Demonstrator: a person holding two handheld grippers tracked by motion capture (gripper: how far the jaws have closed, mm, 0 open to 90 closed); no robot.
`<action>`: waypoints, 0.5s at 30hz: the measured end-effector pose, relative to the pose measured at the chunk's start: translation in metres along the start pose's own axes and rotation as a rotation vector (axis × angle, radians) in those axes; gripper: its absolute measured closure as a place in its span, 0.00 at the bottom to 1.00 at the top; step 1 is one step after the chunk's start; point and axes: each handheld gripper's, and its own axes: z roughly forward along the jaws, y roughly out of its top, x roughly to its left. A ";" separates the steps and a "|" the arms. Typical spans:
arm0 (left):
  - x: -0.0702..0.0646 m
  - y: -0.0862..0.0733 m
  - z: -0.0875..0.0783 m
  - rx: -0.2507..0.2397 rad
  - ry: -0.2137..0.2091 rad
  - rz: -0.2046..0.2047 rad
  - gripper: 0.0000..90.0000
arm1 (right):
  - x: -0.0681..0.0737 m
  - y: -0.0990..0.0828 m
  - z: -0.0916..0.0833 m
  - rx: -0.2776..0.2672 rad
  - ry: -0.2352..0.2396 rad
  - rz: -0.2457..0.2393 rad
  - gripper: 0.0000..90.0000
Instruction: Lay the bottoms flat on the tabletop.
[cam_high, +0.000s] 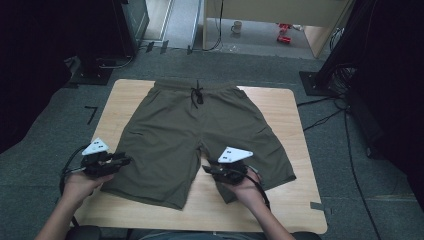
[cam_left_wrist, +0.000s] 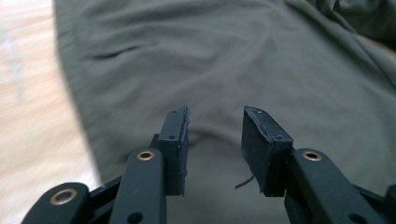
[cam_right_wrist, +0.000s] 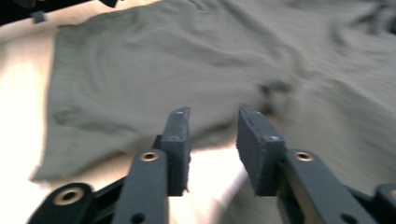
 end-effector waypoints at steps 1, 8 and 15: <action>-0.001 0.003 0.003 0.001 0.000 0.002 0.72 | -0.006 -0.003 -0.003 0.005 -0.016 0.007 0.76; -0.015 0.021 0.032 -0.003 -0.032 0.029 0.76 | -0.046 -0.028 -0.019 0.070 -0.099 0.034 0.68; -0.032 0.020 0.069 0.093 -0.057 0.090 0.74 | -0.038 -0.050 -0.004 0.139 -0.117 0.016 0.64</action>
